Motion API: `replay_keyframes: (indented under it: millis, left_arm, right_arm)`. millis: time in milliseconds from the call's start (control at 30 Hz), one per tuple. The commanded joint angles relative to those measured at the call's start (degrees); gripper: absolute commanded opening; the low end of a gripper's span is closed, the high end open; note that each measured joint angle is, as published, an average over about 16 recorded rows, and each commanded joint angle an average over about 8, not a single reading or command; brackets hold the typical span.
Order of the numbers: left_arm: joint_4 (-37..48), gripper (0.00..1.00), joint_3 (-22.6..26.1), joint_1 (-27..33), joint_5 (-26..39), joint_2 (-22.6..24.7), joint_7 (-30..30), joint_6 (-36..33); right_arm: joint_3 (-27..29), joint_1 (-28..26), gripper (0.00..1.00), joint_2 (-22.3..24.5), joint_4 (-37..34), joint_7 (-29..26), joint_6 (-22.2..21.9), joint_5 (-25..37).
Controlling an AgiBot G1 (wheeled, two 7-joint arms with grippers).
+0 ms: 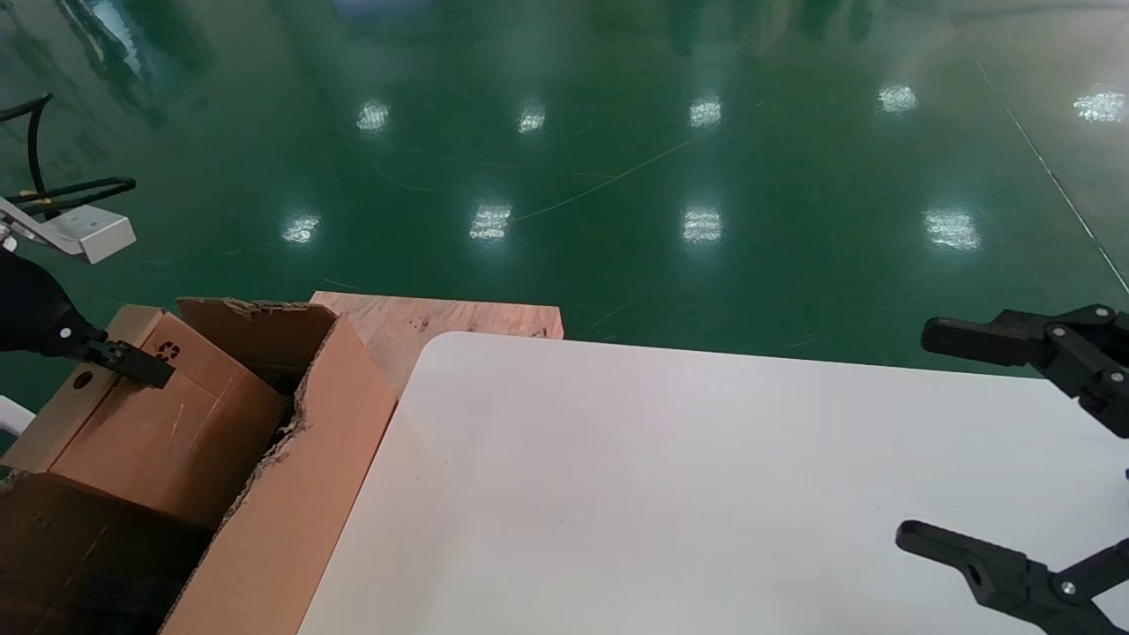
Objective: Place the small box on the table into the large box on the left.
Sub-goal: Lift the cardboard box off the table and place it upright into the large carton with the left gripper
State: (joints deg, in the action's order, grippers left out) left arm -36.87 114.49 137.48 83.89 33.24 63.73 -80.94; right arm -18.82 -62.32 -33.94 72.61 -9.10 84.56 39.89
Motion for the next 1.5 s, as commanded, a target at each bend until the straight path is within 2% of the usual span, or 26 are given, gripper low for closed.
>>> replay_keyframes:
  millis: [33, 567, 1500]
  left_arm:
    - [1.8, 0.00, -0.1, -1.2, -0.8, 0.6, -1.0, 0.3]
    - [8.5, 0.00, -0.2, -3.7, -2.4, 1.3, -5.0, -1.3]
    - [18.2, 0.00, 1.2, -9.3, -1.1, 1.7, -9.0, 2.0]
  right_arm:
    - [0.0, 0.0, 1.00, 0.0, 0.0, 0.0, 0.0, 0.0]
    - [0.0, 0.0, 1.00, 0.0, 0.0, 0.0, 0.0, 0.0]
    - [-0.1, 0.0, 1.00, 0.0, 0.0, 0.0, 0.0, 0.0]
